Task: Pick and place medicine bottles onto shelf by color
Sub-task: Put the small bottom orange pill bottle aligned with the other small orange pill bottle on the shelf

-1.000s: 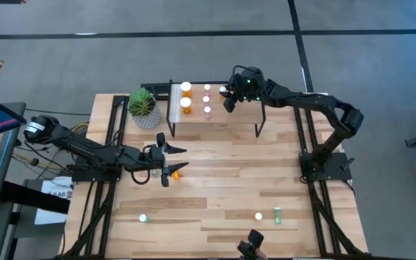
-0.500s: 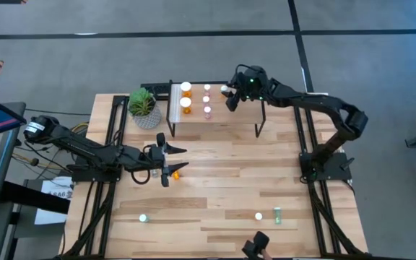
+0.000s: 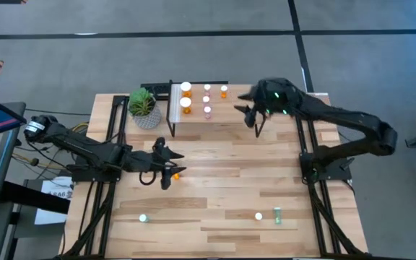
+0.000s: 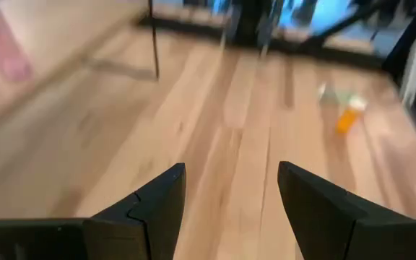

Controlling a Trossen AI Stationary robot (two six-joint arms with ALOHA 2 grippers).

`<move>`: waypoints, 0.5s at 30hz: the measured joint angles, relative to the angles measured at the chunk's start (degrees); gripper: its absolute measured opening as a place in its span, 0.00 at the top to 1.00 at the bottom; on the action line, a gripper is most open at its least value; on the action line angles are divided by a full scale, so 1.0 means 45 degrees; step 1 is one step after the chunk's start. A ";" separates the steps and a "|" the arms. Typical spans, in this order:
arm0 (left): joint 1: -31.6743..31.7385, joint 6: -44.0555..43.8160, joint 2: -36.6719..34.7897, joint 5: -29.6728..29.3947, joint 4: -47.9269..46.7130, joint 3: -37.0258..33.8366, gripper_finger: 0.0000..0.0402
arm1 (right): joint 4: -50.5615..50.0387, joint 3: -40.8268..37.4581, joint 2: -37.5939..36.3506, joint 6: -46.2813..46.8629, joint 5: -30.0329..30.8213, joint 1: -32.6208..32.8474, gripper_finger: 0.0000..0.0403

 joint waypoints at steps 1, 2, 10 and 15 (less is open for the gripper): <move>-0.0025 -0.0331 0.0000 -0.0027 -0.0631 0.0041 0.48 | 0.0180 -0.0417 -0.0462 0.0192 0.0201 0.0390 0.44; -0.0041 -0.0805 0.0008 -0.0064 -0.1181 0.0034 0.48 | 0.0412 -0.0842 -0.0911 0.0393 0.0407 0.0781 0.44; -0.0015 -0.6052 0.0024 -0.0336 -0.2434 -0.0831 0.48 | 0.1589 -0.3797 -0.3777 0.2000 0.3562 0.4780 0.44; 0.0270 -0.7792 0.0897 -0.0228 -0.2784 -0.0860 0.49 | 0.1558 -0.4396 -0.4211 0.2572 0.6138 0.6992 0.44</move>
